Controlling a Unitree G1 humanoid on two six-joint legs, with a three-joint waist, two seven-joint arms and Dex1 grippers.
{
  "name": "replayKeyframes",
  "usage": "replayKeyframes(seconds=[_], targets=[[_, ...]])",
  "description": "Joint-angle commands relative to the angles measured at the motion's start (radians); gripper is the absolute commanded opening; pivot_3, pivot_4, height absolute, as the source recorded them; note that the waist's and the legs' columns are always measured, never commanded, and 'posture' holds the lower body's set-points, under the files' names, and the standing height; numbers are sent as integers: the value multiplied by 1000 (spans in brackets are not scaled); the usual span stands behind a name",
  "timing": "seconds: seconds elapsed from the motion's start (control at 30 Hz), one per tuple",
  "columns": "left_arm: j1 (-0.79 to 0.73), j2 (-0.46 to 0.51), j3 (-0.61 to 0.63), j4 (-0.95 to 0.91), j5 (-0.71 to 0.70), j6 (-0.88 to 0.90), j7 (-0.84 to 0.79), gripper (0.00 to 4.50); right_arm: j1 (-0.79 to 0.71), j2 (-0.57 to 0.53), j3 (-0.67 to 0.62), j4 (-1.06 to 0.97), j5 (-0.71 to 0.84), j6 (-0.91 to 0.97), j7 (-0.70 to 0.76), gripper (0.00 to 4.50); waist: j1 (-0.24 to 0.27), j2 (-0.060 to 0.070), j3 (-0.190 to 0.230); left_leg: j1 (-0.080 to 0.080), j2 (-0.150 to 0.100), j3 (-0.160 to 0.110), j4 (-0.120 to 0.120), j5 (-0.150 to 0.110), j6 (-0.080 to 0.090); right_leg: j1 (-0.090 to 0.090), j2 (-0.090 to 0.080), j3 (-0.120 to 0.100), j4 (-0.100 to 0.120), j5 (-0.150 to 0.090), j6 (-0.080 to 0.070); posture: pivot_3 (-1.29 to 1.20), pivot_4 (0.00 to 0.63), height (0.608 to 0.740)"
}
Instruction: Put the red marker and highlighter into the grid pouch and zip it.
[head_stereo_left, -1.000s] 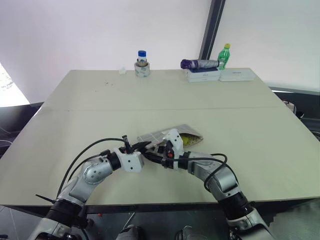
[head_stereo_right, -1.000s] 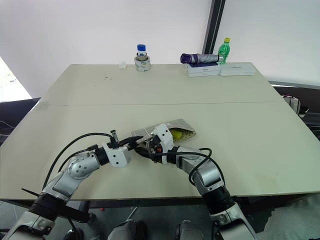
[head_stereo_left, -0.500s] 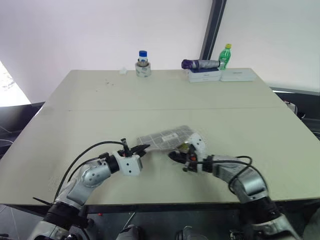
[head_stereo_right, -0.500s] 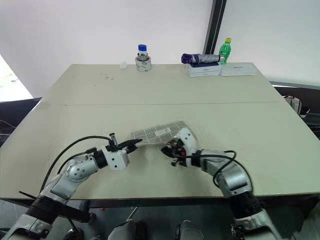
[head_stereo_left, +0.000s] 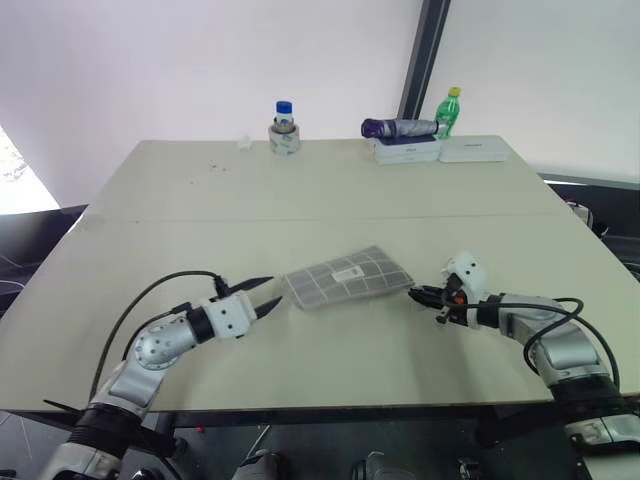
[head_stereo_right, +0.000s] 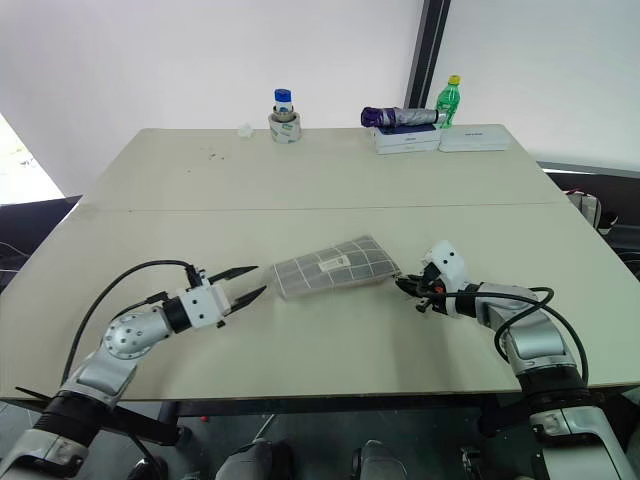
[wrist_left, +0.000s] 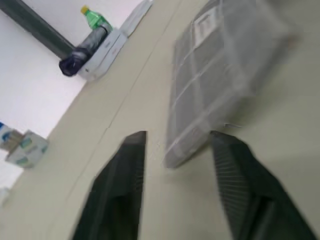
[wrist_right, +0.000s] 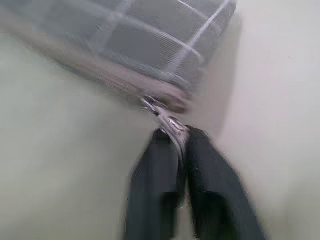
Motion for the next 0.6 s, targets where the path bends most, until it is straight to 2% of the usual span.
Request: replayKeyframes(seconds=[0.03, 0.07, 0.17, 0.4, 0.6], targets=[[17, 40, 49, 5, -51, -23, -47, 4192, 7, 8, -40, -58, 34, -41, 42, 2443, 0, 0, 0, 0, 0, 0, 0, 0, 0, 0, 0, 0, 0, 0, 0, 0, 150, 740], [24, 48, 57, 6, -65, -21, -61, 4500, 10, 7, -42, -63, 35, -48, 51, 3021, 0, 0, 0, 0, 0, 0, 0, 0, 0, 0, 0, 0, 0, 0, 0, 0, 150, 740], [76, 80, 129, -20, -170, 34, -104, 4500, 46, -33, -50, -107, 55, -82, 140, 4475, -1, 0, 0, 0, 0, 0, 0, 0, 0, 0, 0, 0, 0, 0, 0, 0, 150, 740], [265, 124, 313, -207, -430, 247, -178, 4500, 82, -87, -143, -99, 112, -111, 228, 4475, 1, 0, 0, 0, 0, -1, -1, 0, 0, 0, -1, 0, 0, 0, 0, 0, 150, 740], [435, 149, 512, -271, -515, 444, -136, 4500, 155, -112, -223, -69, 84, -227, 218, 4475, -2, 0, 0, 0, 0, -1, -1, 0, 0, 0, -3, 0, -1, 0, 0, 0, 150, 740]])
